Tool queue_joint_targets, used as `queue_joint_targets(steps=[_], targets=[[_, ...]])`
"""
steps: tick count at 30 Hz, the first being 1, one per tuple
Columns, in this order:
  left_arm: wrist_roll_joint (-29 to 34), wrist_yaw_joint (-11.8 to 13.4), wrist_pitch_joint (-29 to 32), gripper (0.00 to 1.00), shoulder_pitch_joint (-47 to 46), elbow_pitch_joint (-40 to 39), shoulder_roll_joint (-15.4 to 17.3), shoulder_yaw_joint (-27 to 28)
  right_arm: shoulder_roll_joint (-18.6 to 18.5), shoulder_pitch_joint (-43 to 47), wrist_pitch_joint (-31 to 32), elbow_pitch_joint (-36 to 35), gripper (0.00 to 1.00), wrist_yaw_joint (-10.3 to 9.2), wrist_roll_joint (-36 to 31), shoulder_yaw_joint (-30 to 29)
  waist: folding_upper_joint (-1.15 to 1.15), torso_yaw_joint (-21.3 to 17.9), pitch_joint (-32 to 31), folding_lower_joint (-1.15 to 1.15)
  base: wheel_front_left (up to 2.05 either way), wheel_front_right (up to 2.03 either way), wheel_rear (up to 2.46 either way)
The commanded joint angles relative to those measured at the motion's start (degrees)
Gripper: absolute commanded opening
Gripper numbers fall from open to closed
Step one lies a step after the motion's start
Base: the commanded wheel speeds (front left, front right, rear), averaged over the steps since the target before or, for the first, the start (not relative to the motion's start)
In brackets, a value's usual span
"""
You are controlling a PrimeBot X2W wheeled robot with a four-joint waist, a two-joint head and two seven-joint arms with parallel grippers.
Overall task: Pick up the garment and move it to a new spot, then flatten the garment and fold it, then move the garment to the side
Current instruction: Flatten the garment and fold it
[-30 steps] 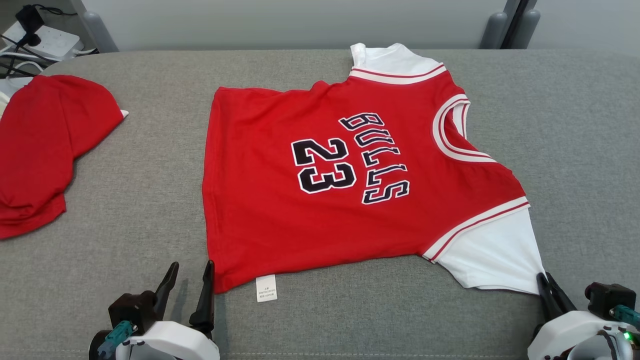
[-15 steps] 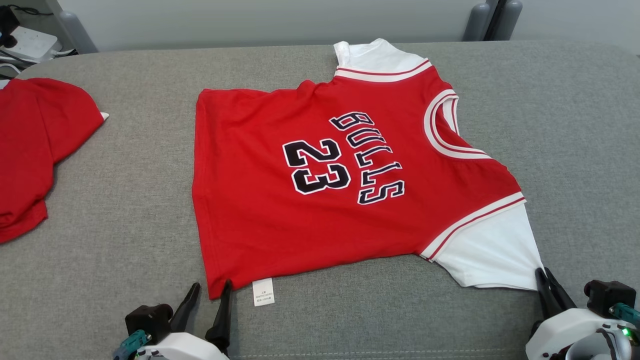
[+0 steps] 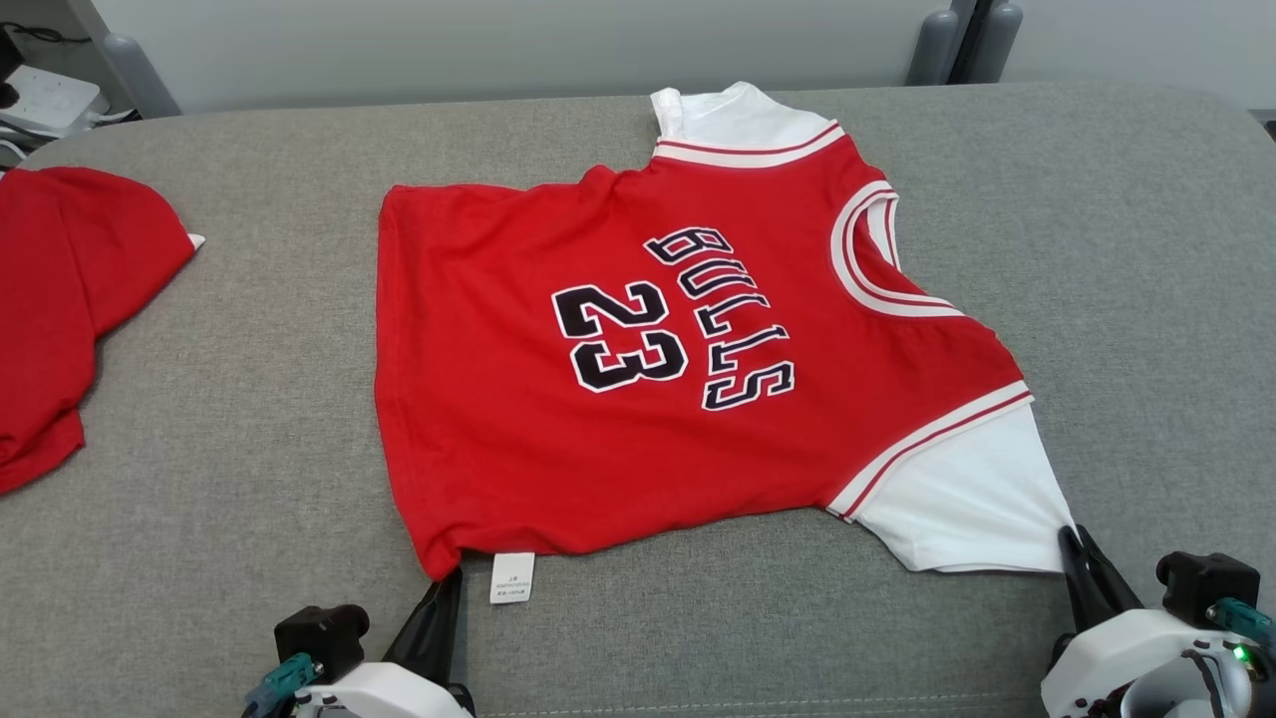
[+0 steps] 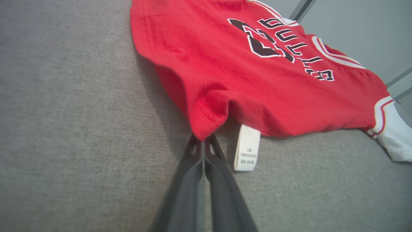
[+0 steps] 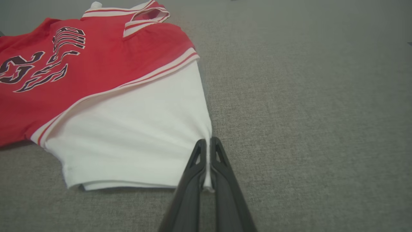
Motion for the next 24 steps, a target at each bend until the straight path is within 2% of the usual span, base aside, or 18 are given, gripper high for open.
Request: queue_joint_targets(steps=[1,9,10,11,12,24], targets=[[-0.73,-0.22,-0.77,0.0,-1.49,-1.45,1.21,1.56,-1.29,-0.71,-0.35,-0.92,0.0,-0.2,-0.07,1.09,0.0,0.14,-0.32,0.0,0.0,0.0,0.0],[0.64,-0.23,-0.77,0.0,-0.4,-1.46,2.19,2.22,-1.56,-0.19,-0.35,-0.76,0.0,-0.2,0.33,0.59,0.0,0.86,-1.18,0.0,0.0,0.0,0.0],[0.79,-0.23,-0.77,0.39,-0.3,-1.33,2.11,2.27,-1.56,-0.16,-0.35,-0.73,0.0,-0.2,0.34,0.58,0.0,0.9,-1.2,0.0,0.0,0.0,0.0],[1.42,-0.23,-0.77,0.91,-0.31,-1.3,2.19,2.13,-1.56,-0.15,-0.35,-0.72,0.0,-0.2,0.36,0.61,0.0,0.94,-1.21,0.0,0.0,0.0,0.0],[1.76,-0.23,-0.77,1.0,-0.26,-1.33,2.15,2.09,-1.54,-0.15,-0.35,-0.7,0.0,-0.2,0.38,0.65,0.0,0.96,-1.23,0.0,0.0,0.0,0.0],[4.07,-0.23,-0.77,1.0,0.91,-4.18,2.37,2.49,-1.25,-0.77,-0.35,-0.85,0.0,-0.2,0.5,1.11,0.0,0.76,-0.95,0.0,0.0,0.0,0.0]])
